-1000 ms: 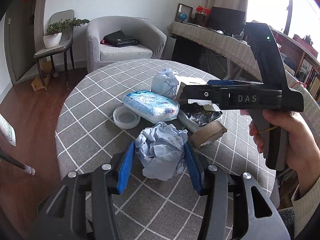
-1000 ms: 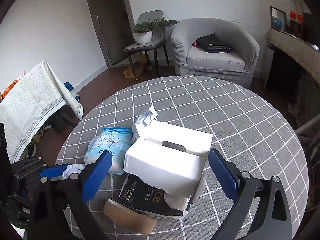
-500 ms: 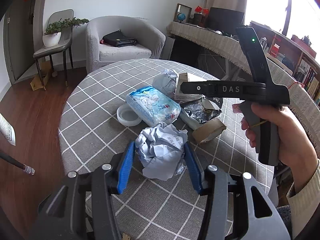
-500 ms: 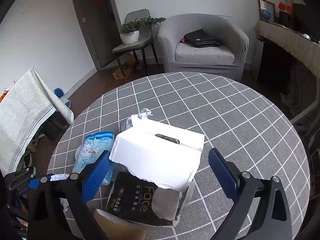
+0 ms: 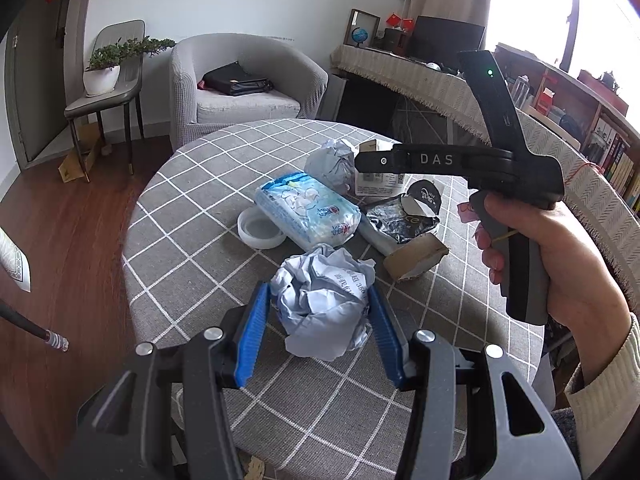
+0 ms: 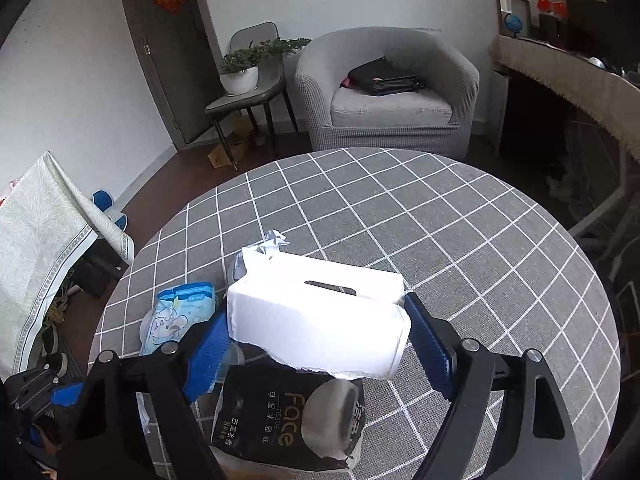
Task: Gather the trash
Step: 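Grasp the white tissue box with the right gripper while the left gripper holds the paper, then carry the crumpled paper and tissue box over the green bin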
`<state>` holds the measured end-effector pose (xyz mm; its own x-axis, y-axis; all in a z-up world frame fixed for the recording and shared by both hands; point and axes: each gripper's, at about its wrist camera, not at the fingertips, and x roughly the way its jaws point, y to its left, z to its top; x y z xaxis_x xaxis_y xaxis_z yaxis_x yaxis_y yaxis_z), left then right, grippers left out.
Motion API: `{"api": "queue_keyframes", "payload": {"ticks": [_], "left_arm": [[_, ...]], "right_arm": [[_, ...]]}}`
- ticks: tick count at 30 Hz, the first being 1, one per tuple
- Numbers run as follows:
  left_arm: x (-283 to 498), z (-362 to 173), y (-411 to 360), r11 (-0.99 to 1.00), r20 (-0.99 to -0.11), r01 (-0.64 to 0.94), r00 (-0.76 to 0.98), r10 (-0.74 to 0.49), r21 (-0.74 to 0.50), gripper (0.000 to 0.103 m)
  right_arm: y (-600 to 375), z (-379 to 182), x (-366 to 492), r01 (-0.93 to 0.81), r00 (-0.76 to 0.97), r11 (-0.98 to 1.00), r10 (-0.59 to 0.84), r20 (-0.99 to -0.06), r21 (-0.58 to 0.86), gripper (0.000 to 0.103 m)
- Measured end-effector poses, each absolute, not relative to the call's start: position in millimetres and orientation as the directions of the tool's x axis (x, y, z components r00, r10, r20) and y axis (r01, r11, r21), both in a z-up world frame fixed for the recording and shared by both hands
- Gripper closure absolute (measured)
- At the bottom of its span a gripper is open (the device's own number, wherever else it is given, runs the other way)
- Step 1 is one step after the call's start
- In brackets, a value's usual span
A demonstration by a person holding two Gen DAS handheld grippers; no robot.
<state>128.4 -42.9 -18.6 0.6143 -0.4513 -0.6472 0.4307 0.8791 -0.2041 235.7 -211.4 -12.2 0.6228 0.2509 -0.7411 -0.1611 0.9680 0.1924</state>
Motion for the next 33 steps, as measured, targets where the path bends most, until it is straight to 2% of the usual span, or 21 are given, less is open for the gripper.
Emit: {"api": "queue_keyframes", "payload": {"ticks": [16,26,33], "left_arm": [[119,-1,-22,0.887,-0.596,0.407,0.665,-0.451,-0.218,0.05],[108,3,6,0.907,-0.587,0.362,0.695,-0.415,-0.213,0.05],[96,-2,37,0.939,-0.608,0.289,0.717,-0.34,-0.183,0.05]], "right_arm": [[-211,33,215,-0.16,0.704,0.977,0.212,-0.678,0.139,0.02],[-180,48,203,-0.233,0.707,0.96,0.277,-0.651,0.156,0.02],[-141,44,190,-0.301,0.678,0.934,0.351,-0.646,0.192,0.02]]}}
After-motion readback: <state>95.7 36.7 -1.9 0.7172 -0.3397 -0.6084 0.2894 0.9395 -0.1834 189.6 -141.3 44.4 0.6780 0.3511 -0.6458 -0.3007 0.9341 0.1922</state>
